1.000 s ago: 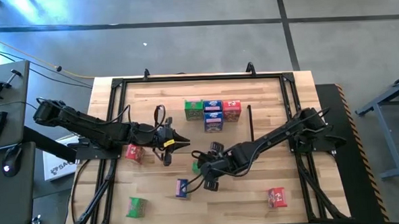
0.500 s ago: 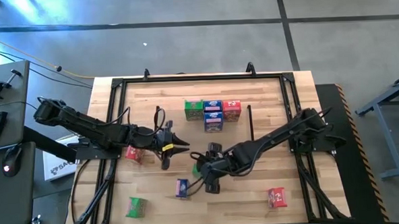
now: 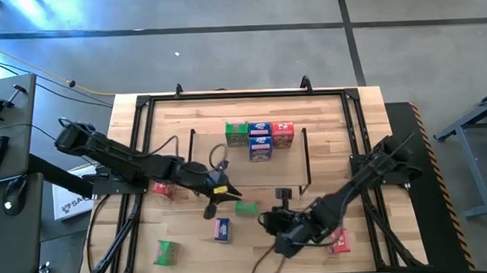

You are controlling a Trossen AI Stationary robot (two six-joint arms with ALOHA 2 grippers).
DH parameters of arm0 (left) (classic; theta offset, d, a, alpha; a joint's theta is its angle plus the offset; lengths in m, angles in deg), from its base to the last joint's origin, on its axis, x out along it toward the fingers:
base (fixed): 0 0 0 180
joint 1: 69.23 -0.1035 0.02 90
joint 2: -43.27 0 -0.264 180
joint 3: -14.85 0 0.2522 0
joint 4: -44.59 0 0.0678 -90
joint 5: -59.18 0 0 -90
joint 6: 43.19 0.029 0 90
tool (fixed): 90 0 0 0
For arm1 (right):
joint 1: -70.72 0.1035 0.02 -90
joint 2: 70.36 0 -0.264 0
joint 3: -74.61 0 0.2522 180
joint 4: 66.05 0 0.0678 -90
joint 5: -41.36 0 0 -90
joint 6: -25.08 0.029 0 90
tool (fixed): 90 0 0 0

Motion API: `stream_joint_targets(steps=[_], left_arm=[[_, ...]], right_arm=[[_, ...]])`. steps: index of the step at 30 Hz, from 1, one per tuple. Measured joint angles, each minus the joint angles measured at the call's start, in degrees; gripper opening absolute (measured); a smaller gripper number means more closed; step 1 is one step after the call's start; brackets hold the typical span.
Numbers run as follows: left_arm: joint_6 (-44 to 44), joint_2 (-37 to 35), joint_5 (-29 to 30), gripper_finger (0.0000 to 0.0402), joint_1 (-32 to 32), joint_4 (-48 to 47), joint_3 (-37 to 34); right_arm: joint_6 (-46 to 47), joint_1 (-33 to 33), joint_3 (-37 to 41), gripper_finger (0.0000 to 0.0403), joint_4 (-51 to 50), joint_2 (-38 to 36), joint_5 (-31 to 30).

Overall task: Stack cereal on shelf
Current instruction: Put the top green cereal box on the shelf aligned with the other green cereal box

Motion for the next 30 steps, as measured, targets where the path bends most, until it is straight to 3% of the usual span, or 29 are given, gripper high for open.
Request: stream_joint_targets(steps=[7, 15, 22, 30], left_arm=[[2.12, 6.76, -0.07, 0.0119, 2.55, -15.37, 9.69], [1.14, 15.04, 2.07, 0.0215, 3.96, -29.02, 21.27], [3.6, 19.7, 5.5, 0.0271, 3.7, -33.96, 26.73], [5.06, 22.67, 7.69, 0.0278, 3.37, -37.47, 28.8]], right_arm=[[-5.26, 3.43, 14.45, 0.0013, 18.81, -8.04, -7.52], [-14.79, 3.39, 27.18, 0.0004, 36.65, -15.95, -9.17], [-18.34, 3.39, 30.65, 0.0004, 41.64, -17.44, -8.99], [-18.53, 4.04, 30.75, 0.0004, 42.15, -17.44, -9.0]])
